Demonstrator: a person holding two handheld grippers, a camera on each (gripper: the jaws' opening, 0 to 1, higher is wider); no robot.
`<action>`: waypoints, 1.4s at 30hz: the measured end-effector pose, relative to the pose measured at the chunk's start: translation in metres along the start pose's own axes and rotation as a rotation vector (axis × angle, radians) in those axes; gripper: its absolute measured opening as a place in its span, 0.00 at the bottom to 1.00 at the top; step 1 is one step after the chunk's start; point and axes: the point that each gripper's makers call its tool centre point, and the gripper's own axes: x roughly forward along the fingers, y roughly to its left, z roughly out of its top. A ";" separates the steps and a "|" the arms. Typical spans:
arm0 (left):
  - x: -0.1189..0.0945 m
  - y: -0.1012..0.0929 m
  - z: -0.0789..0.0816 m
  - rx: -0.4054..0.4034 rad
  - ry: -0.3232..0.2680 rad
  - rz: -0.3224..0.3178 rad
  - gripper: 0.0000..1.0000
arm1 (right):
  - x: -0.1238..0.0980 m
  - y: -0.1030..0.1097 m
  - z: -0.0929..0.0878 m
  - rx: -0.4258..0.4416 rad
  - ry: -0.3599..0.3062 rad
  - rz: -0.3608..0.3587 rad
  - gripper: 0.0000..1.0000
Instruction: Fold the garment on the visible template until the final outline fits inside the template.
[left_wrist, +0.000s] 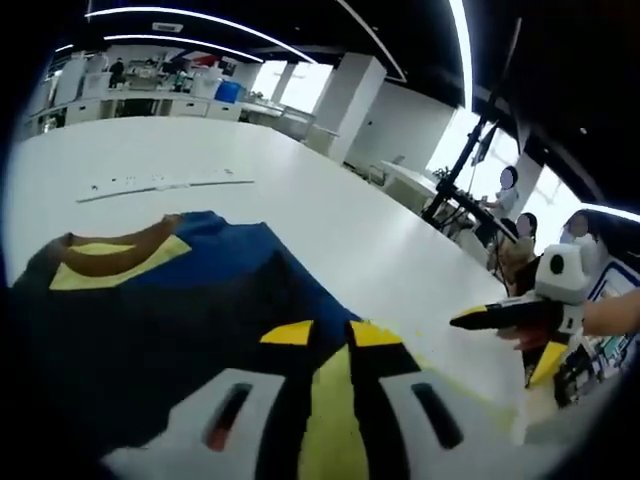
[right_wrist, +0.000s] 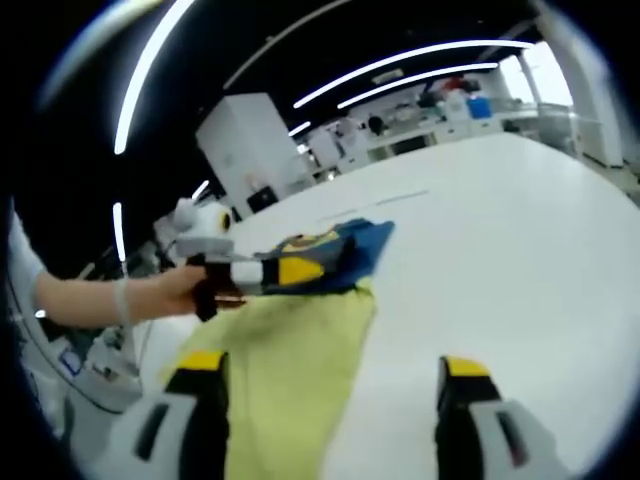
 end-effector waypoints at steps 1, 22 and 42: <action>-0.002 0.000 0.002 0.001 -0.004 0.000 0.27 | 0.001 0.000 -0.001 0.001 0.001 0.001 0.85; -0.099 0.112 0.057 0.031 -0.063 0.188 0.79 | 0.011 0.012 0.006 -0.011 -0.006 0.027 0.87; -0.175 0.244 0.009 -0.183 -0.012 0.473 0.23 | 0.009 0.005 0.007 -0.008 -0.005 0.015 0.86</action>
